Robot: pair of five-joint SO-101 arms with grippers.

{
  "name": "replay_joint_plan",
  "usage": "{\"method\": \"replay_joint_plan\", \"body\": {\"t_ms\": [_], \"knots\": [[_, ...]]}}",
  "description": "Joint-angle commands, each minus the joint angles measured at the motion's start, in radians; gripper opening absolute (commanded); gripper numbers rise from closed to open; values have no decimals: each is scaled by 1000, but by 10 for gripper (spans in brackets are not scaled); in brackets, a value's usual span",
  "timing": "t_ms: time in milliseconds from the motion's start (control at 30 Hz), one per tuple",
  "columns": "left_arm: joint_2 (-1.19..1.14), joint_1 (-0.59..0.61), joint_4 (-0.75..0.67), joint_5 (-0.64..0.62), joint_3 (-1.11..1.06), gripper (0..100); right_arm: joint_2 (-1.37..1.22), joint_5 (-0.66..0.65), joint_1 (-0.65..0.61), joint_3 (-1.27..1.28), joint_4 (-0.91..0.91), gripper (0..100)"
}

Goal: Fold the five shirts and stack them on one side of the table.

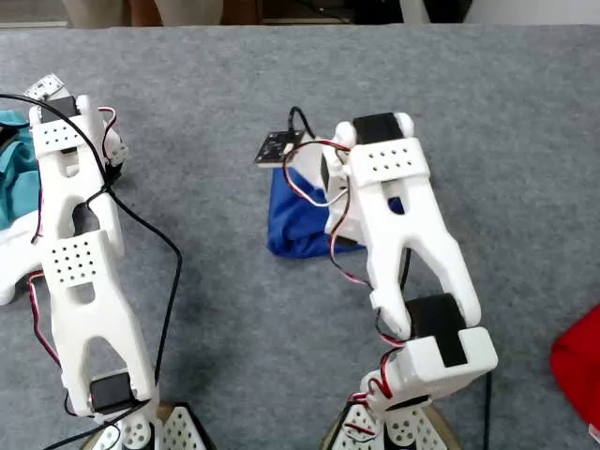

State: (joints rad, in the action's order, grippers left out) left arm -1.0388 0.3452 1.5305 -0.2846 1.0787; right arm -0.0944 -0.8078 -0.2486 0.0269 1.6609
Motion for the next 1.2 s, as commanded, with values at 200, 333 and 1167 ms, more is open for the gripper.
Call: {"method": "replay_joint_plan", "body": {"t_ms": [200, 333, 1167], "knots": [[18, -11, -11, 9, -2, 20, -8, -49, 91, 7, -101, 227], [16, -23, -12, 21, -2, 20, -8, -51, 68, 47, -153, 228], [16, -25, -14, 34, -3, 20, -84, -84, 157, 237, -420, 214]]}}
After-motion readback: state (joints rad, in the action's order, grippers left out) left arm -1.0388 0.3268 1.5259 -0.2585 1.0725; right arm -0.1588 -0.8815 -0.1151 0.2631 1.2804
